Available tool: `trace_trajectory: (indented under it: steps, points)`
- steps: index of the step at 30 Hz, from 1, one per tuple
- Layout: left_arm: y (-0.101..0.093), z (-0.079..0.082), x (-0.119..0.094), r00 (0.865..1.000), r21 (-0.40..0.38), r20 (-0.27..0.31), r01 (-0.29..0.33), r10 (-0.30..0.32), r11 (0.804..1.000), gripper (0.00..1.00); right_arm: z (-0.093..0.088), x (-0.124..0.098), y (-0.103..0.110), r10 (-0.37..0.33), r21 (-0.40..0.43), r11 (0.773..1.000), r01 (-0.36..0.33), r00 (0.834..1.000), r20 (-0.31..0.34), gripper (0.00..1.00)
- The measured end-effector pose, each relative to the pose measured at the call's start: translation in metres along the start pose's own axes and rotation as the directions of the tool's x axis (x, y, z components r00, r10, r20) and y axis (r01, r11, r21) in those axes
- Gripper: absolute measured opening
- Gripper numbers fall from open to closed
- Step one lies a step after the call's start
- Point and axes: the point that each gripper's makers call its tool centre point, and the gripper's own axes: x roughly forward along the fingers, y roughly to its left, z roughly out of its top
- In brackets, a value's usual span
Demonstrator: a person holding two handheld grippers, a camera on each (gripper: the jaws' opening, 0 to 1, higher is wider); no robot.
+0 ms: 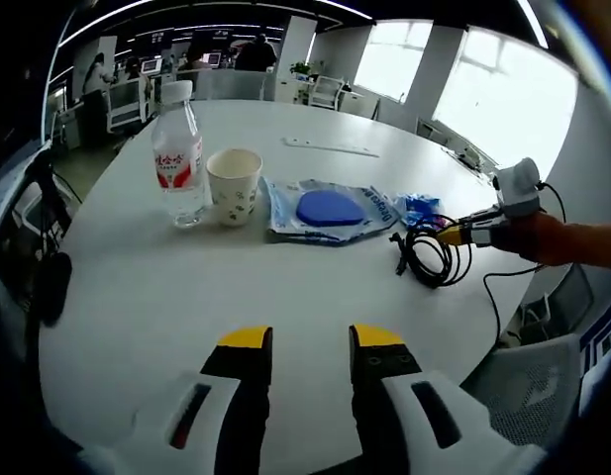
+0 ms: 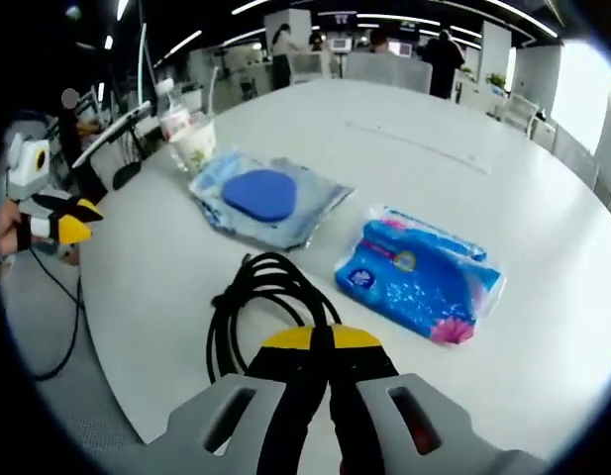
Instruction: Arrange the tabletop items into an orderly group along one side of the table until the central work area is clear of visible clutter.
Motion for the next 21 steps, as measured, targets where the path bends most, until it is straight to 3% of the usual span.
trace_trajectory:
  steps: [6, 10, 13, 21]
  points:
    - [0.004, 0.002, -0.004, 1.000, -0.002, 0.010, -0.006, 0.006, 1.000, 0.30, -0.004, 0.008, -0.007, -0.011, 0.014, 1.000, 0.012, 0.999, -0.032, 0.04]
    - [0.007, 0.006, -0.007, 1.000, -0.001, 0.020, -0.013, 0.013, 1.000, 0.30, 0.002, 0.006, -0.010, -0.028, 0.045, 0.999, 0.029, 1.000, -0.013, 0.01]
    - [0.008, 0.009, -0.010, 1.000, 0.003, 0.026, -0.014, 0.014, 1.000, 0.30, 0.000, 0.008, -0.012, -0.031, 0.021, 0.999, 0.031, 0.999, -0.035, 0.01]
    - [0.011, 0.014, -0.015, 0.999, 0.015, 0.044, -0.013, 0.012, 1.000, 0.31, -0.004, 0.003, -0.013, -0.027, 0.000, 1.000, 0.027, 0.999, -0.036, 0.12]
